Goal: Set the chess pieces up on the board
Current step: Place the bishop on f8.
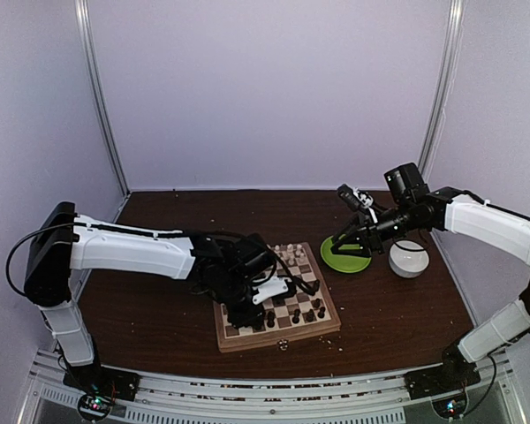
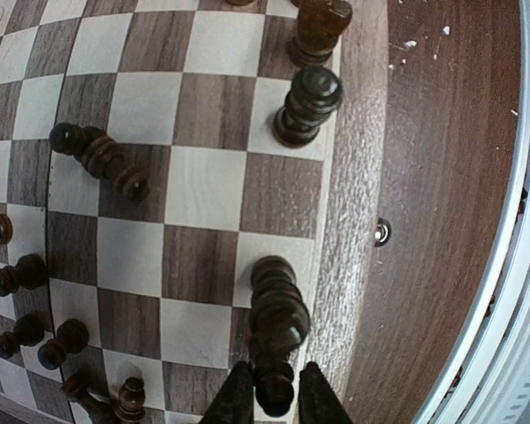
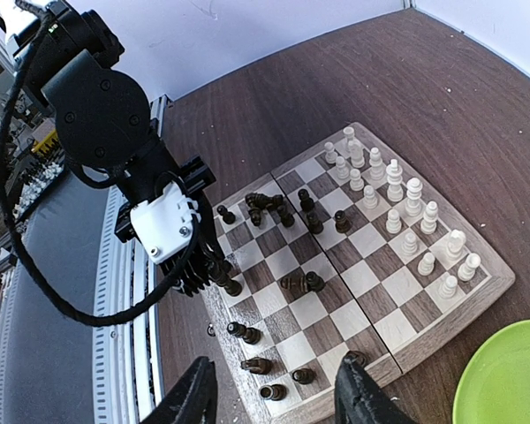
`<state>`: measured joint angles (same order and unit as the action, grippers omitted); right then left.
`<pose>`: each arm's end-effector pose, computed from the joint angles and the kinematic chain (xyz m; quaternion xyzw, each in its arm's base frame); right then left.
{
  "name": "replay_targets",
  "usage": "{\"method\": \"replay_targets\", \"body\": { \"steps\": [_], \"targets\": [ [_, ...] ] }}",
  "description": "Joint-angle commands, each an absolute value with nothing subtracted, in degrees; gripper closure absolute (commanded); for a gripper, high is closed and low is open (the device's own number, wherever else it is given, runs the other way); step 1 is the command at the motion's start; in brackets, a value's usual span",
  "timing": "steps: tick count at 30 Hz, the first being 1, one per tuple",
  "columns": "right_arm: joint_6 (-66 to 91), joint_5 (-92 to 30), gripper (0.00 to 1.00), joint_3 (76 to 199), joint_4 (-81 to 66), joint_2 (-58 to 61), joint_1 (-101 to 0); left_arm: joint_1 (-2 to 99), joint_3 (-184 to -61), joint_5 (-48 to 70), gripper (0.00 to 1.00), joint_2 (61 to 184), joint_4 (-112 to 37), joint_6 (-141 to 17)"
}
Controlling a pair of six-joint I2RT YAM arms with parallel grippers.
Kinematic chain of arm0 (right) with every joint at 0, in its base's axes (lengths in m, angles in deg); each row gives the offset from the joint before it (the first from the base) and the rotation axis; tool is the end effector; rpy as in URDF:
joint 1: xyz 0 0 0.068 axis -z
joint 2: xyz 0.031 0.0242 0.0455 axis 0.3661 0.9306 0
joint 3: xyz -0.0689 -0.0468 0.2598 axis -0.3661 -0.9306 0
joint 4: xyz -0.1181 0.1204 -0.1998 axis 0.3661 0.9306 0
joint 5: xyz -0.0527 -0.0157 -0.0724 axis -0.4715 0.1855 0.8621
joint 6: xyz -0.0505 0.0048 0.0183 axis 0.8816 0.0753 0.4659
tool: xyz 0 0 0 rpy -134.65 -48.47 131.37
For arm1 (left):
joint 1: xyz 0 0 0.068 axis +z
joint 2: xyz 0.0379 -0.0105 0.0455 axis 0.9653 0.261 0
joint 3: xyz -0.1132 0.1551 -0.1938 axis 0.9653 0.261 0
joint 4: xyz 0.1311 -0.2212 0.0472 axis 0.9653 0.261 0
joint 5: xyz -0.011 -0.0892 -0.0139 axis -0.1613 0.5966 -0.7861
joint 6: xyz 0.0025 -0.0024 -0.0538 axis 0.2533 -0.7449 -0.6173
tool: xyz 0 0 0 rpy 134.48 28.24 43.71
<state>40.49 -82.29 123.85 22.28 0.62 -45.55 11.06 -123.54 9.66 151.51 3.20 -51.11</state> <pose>0.2508 0.1456 0.2852 -0.4746 0.6834 0.4691 0.2960 0.1572 -0.3292 0.1925 0.5256 0.8297 -0.1443 0.1207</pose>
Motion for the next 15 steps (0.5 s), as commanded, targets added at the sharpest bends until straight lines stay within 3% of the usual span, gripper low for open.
{"method": "replay_targets", "body": {
  "steps": [1,10,15],
  "targets": [
    [41.36,-82.72,0.55,124.39,23.11,1.14,-45.38,10.71,-125.35,9.3,0.77,151.15,2.69,-50.67],
    [41.55,-81.93,0.54,124.57,23.26,1.32,-45.37,10.79,-127.72,8.05,0.67,143.1,5.36,-50.58],
    [41.62,-76.14,0.55,124.87,23.39,1.08,-45.45,13.09,-128.44,3.08,0.63,140.54,-1.1,-54.77]
  ]
}}
